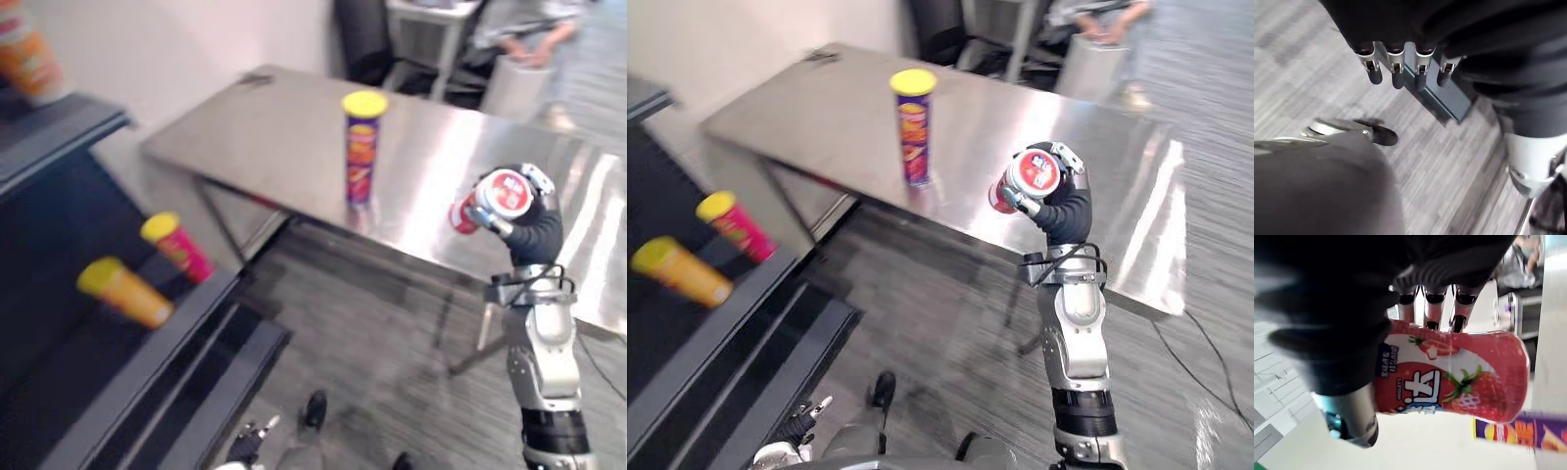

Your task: Put the gum and the chips on the shelf.

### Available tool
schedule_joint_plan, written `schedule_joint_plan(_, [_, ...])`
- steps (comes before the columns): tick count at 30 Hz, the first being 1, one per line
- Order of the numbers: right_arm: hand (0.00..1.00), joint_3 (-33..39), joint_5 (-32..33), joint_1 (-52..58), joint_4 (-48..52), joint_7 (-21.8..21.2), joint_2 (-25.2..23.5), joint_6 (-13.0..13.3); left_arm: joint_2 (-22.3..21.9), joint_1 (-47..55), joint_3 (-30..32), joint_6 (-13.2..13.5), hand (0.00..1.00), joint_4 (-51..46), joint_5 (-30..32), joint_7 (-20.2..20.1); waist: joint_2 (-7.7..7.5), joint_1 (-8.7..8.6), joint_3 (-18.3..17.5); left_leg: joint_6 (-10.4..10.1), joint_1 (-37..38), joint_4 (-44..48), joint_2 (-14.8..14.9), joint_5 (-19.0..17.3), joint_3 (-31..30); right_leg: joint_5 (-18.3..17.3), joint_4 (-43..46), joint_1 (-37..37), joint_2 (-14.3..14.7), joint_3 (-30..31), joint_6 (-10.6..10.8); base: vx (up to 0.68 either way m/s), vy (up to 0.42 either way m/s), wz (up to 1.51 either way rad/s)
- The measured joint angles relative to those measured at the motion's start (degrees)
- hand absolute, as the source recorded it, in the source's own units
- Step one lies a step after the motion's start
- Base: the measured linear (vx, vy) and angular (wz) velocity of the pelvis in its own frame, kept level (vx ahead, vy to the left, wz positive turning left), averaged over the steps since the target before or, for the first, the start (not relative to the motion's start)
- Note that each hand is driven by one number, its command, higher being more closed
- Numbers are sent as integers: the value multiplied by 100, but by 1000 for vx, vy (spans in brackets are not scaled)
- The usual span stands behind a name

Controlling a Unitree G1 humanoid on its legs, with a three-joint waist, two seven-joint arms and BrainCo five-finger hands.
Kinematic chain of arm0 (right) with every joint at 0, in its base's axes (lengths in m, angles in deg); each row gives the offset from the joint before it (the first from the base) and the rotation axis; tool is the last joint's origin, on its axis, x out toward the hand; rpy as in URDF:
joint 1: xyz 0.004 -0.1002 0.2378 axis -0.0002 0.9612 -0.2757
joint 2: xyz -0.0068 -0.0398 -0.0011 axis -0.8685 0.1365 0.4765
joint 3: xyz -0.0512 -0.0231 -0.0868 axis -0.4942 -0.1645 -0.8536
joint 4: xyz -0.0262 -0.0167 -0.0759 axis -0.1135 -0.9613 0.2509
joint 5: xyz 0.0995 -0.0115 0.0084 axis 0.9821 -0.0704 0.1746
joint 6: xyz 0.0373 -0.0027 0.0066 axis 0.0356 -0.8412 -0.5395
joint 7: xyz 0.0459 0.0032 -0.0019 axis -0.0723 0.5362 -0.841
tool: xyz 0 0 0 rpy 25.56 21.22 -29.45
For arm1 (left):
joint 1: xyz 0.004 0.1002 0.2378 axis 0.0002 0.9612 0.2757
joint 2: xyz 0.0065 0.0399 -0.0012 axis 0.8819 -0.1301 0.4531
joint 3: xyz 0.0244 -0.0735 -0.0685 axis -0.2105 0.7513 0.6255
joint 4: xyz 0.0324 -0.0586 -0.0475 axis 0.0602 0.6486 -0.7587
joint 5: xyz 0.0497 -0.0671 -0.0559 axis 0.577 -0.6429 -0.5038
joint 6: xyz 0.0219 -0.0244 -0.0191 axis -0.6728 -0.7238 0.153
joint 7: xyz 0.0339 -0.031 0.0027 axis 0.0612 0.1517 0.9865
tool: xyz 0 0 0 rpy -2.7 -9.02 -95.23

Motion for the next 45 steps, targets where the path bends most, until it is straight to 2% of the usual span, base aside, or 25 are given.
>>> schedule_joint_plan(2, [100,157,-6,-12,-8,55,3,-1,22,49,44,-55,0,91,-43,-11,-26,-31,13,213,-144,954,41,37,918,127,-25,104,-193,-477,-18,-71,-125,160])
schedule_joint_plan(3, [100,217,-13,25,-19,114,18,-1,-23,200,162,-66,0,107,-48,-37,131,-70,-17,215,-74,1972,399,-417,1368,143,-15,272,-198,-933,-23,-86,-145,147])
schedule_joint_plan(5, [100,367,-17,77,-23,149,17,-4,-74,240,261,-92,0,161,-51,-63,171,-62,-38,164,85,2498,653,-867,1567,144,41,363,-334,-1373,-20,-102,-23,124])
schedule_joint_plan(7, [100,391,-22,77,-22,156,41,-5,-121,274,288,-93,0,205,-50,-99,193,-59,-56,98,140,2814,857,-967,1596,180,129,399,-518,-1720,44,-93,83,109])
schedule_joint_plan(8, [100,412,-30,80,-20,147,44,-5,-163,298,396,-94,0,210,-49,-117,310,-62,-124,31,76,2779,873,-977,1588,228,175,409,-594,-1914,130,-81,149,101])
schedule_joint_plan(9, [100,414,-31,87,-21,140,19,-10,-170,310,474,-90,0,203,-49,-120,314,-56,-135,25,31,2670,784,-964,1618,261,168,408,-579,-1980,190,-94,205,106])
schedule_joint_plan(10, [100,421,-46,99,-16,107,2,-14,-147,337,482,-87,0,195,-46,-112,285,-72,-187,-58,41,2223,555,-910,1507,314,-49,387,-578,-2074,286,-89,178,110])
schedule_joint_plan(11, [100,474,-73,115,17,85,1,-13,-153,353,483,-90,0,180,-28,-116,328,-80,-243,-143,119,1555,352,-857,1321,446,-248,371,-551,-2237,349,-116,224,117])
schedule_joint_plan(12, [100,513,-75,126,20,78,1,-9,-161,364,483,-91,0,185,-23,-119,369,-90,-267,-162,176,1198,281,-866,1251,508,-290,375,-535,-2359,342,-105,215,110])
schedule_joint_plan(13, [100,601,-80,190,-2,69,-102,-27,-124,349,493,-96,0,234,17,-118,316,-65,-281,-137,271,659,177,-891,1390,631,-369,377,-577,-2574,348,-69,225,106])
schedule_joint_plan(14, [100,604,-82,221,0,72,-187,-56,-104,394,566,-110,0,291,62,-114,270,-103,-283,-67,383,422,223,-796,1938,880,-549,442,-561,-2635,424,-16,150,97])
schedule_joint_plan(15, [100,607,-84,223,-2,73,-170,-56,-128,429,599,-114,0,306,66,-114,296,-123,-282,1,424,329,234,-555,2120,919,-563,486,-562,-2693,438,34,134,72])
schedule_joint_plan(16, [100,597,-92,217,-37,89,-188,-60,-129,490,608,-117,0,310,84,-113,283,-93,-278,76,448,236,108,-420,2129,1005,-557,500,-640,-2704,446,30,154,43])
schedule_joint_plan(19, [100,593,-143,218,-132,125,-257,-62,-36,469,669,-121,0,300,226,-73,196,-74,-223,176,348,360,-45,-461,2009,1142,-519,512,-804,-2595,420,29,154,32])
schedule_joint_plan(20, [100,577,-169,169,-262,133,-289,-84,29,424,702,-112,0,300,225,-59,116,-43,-166,240,297,483,-47,-520,2009,1173,-514,498,-826,-2479,432,2,74,7])
schedule_joint_plan(24, [100,533,-414,89,-389,244,-373,-88,131,365,706,-84,0,246,182,-43,-65,27,36,176,267,549,-47,-638,2026,1178,-565,418,-817,-2098,443,-43,48,-8])
schedule_joint_plan(27, [100,531,-573,90,-391,251,-344,-87,15,370,769,-87,0,221,173,-43,17,101,108,165,273,529,-20,-650,2124,1169,-817,374,-681,-1791,433,-74,7,-19])
schedule_joint_plan(30, [100,506,-573,138,-391,239,-346,-89,-83,373,924,-85,0,133,170,-49,91,98,163,118,268,506,20,-617,2128,1169,-951,372,-548,-1664,432,-27,-14,-2])
schedule_joint_plan(33, [100,412,-571,208,-391,226,-349,-89,-83,368,931,-86,0,127,169,-63,78,98,173,74,273,409,49,-516,2097,1178,-1002,367,-464,-1668,422,25,-53,2])
schedule_joint_plan(40, [100,252,-566,196,-474,56,-355,-94,-84,363,926,-62,0,-106,11,-85,-45,113,247,149,76,472,94,-380,1865,1239,-1023,374,-347,-1721,472,82,-46,22])
schedule_joint_plan(41, [100,145,-562,132,-600,51,-356,-94,-70,361,924,-49,0,-187,-57,-85,-90,138,278,155,-53,717,154,-486,1813,1241,-1015,381,-327,-1719,474,58,-2,12])
schedule_joint_plan(42, [100,-20,-560,-8,-782,23,-354,-113,-51,356,922,-43,0,-229,-66,-86,-142,247,336,164,-185,1102,273,-698,1822,1250,-1013,410,-297,-1708,487,39,9,5])
schedule_joint_plan(45, [100,-434,-559,-141,-893,-36,-352,-142,-66,363,862,-43,0,-282,-295,-84,-123,381,370,164,-343,1723,396,-1129,1750,1287,-954,536,-307,-1682,543,14,55,1])
